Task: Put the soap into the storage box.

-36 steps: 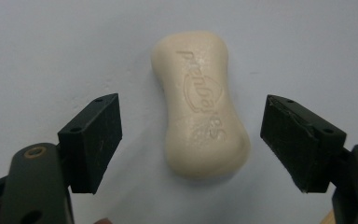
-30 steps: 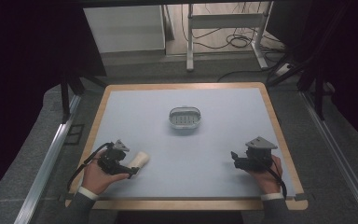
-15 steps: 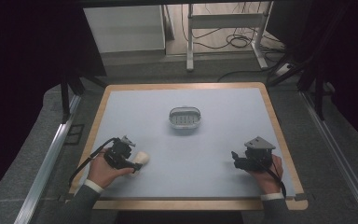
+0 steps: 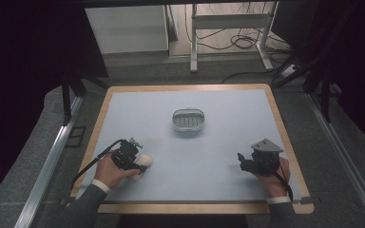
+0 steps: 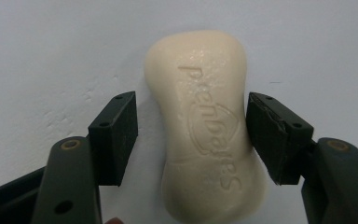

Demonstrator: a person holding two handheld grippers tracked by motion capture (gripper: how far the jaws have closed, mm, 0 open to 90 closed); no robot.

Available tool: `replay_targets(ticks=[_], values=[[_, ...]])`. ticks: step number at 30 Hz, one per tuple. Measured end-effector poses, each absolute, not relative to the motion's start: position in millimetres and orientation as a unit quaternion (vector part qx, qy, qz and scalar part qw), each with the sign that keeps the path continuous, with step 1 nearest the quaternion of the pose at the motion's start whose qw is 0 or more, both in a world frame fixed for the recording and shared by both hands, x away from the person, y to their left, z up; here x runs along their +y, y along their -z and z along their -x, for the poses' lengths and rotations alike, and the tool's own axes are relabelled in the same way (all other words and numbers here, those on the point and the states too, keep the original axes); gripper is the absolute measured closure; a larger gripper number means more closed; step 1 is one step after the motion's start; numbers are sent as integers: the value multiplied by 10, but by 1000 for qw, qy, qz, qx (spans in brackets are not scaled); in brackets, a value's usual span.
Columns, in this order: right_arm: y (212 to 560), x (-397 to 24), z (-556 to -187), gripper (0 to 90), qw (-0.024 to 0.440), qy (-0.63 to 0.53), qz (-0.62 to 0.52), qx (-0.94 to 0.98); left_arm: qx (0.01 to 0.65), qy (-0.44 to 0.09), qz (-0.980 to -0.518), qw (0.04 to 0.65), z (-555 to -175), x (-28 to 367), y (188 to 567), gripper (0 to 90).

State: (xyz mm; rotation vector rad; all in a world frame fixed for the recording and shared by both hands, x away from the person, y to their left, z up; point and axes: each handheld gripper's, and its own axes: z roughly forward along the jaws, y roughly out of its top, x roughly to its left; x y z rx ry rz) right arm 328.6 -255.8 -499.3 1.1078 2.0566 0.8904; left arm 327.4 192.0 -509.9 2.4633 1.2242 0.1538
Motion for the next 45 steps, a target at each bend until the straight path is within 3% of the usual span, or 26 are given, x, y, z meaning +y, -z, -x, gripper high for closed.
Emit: replay_targets(ticks=[5, 11, 45], values=[[4986, -2567, -3281, 116, 319, -338, -421, 779, 439, -50, -877, 186, -3292, 1896, 5127, 373], [4992, -2571, -3285, 116, 323, -333, -424, 778, 444, -55, -875, 183, -3295, 1884, 5144, 475], [5025, -2552, -3288, 116, 326, -326, -421, 781, 420, -58, -881, 209, -3294, 1998, 4919, 498]])
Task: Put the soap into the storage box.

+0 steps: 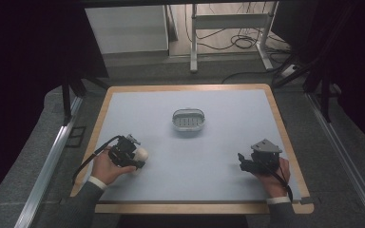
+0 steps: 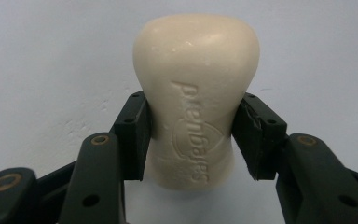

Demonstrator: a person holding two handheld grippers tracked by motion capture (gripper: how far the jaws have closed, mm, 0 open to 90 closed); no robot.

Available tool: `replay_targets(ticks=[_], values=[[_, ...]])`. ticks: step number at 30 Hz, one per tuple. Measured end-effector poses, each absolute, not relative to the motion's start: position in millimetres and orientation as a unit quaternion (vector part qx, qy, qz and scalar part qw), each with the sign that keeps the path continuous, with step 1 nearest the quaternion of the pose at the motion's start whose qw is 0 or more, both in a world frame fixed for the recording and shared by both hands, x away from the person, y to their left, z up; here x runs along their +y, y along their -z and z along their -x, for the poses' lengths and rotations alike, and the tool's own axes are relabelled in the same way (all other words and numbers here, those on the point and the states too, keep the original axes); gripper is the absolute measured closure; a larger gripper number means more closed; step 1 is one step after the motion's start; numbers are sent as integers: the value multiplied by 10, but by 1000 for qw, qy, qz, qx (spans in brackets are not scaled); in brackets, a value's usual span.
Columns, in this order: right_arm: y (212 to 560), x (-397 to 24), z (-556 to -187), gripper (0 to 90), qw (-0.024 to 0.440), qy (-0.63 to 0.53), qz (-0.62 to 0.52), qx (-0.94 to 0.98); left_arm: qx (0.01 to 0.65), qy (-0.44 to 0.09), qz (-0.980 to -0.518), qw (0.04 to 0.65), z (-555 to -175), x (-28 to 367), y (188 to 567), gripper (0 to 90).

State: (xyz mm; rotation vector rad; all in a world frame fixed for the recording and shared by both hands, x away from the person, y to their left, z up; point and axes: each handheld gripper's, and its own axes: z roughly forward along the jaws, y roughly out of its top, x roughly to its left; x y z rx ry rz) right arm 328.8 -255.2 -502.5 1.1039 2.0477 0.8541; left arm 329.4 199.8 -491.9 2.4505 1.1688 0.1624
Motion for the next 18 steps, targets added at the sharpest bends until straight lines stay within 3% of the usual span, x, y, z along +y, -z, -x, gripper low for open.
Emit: replay_targets(ticks=[18], values=[[5036, -2540, -3289, 116, 328, -322, -422, 781, 411, -59, -883, 218, -3293, 2040, 4808, 499]])
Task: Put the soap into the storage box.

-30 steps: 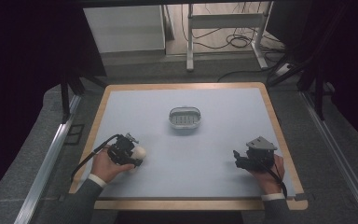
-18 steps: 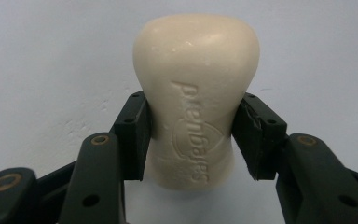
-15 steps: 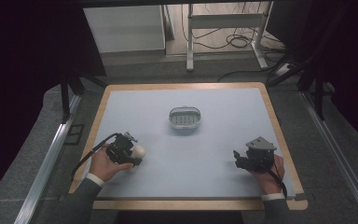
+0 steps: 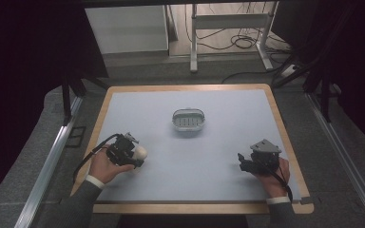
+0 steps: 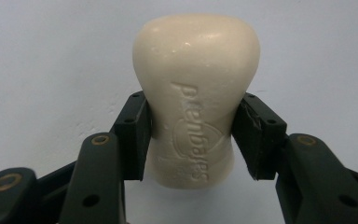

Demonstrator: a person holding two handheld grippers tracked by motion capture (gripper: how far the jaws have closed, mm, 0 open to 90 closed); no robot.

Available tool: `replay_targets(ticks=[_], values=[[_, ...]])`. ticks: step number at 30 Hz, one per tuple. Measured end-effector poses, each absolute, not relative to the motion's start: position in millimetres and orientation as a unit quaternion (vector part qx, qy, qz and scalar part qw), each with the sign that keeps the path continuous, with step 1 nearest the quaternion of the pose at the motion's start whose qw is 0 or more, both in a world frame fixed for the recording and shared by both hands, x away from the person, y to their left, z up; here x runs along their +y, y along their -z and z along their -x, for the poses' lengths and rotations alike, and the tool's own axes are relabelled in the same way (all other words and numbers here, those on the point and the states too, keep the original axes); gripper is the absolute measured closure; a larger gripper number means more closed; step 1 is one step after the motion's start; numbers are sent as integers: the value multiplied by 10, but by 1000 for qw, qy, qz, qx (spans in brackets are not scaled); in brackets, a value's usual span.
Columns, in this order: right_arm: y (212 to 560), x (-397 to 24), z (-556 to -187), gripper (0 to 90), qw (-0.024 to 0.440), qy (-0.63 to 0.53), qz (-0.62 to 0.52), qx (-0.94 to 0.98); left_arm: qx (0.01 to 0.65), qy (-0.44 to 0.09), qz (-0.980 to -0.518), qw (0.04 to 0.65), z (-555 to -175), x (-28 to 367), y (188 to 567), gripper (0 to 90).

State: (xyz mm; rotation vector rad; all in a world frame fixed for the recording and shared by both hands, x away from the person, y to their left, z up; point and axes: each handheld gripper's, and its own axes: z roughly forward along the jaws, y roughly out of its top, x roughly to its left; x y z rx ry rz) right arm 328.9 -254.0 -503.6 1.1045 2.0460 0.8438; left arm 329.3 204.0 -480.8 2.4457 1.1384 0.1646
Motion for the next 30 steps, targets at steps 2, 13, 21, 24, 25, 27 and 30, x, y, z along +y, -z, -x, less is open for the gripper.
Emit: replay_targets(ticks=[2, 13, 21, 24, 25, 27, 30], values=[[5036, -2540, -3289, 116, 329, -322, -422, 782, 411, -63, -883, 217, -3298, 2046, 4779, 499], [5045, -2542, -3294, 116, 329, -318, -421, 783, 405, -70, -883, 226, -3397, 2010, 4610, 499], [5051, -2541, -3298, 116, 329, -317, -421, 783, 403, -68, -881, 237, -3540, 1989, 4526, 499], [5053, -2541, -3298, 116, 329, -316, -422, 784, 401, -71, -881, 239, -3591, 1984, 4493, 499], [5052, -2542, -3298, 116, 328, -316, -422, 784, 400, -71, -882, 240, -3612, 1979, 4474, 499], [5052, -2543, -3299, 117, 328, -316, -422, 784, 400, -74, -882, 238, -3645, 1967, 4447, 499], [5054, -2540, -3298, 116, 328, -316, -421, 784, 397, -76, -883, 238, -3707, 1949, 4401, 499]])
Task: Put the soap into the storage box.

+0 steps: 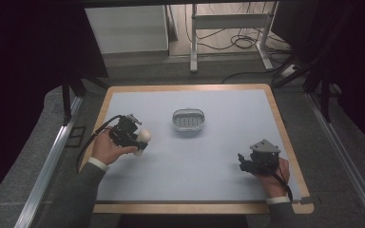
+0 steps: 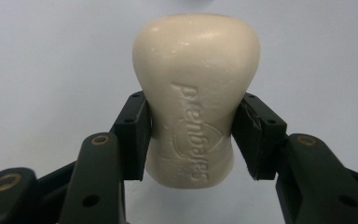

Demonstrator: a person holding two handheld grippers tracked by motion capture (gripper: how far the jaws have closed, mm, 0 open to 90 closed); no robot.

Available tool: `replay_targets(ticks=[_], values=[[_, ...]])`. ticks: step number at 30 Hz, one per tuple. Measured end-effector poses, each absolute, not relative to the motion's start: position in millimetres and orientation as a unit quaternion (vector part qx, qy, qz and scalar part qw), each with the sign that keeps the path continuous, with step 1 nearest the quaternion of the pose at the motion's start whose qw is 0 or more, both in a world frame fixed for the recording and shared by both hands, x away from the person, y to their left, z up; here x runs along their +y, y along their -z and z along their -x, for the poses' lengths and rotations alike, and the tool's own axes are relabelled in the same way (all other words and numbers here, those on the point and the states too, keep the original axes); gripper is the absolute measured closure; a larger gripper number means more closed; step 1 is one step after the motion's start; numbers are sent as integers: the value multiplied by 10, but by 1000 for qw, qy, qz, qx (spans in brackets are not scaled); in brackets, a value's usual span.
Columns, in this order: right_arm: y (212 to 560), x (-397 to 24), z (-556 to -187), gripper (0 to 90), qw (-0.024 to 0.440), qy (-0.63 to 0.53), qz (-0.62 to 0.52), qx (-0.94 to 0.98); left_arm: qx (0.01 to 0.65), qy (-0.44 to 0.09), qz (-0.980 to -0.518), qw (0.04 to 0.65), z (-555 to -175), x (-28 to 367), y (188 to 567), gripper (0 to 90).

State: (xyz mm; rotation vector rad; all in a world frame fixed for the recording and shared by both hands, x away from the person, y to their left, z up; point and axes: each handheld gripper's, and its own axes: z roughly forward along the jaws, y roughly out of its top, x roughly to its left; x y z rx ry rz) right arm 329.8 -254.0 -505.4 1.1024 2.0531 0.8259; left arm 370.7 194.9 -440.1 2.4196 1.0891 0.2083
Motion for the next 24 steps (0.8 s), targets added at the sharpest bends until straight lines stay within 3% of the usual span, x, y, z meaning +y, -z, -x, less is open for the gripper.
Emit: replay_targets(ticks=[24], values=[[5050, -2530, -3293, 116, 329, -313, -420, 785, 380, -78, -891, 237, -4074, 1789, 4265, 499]])
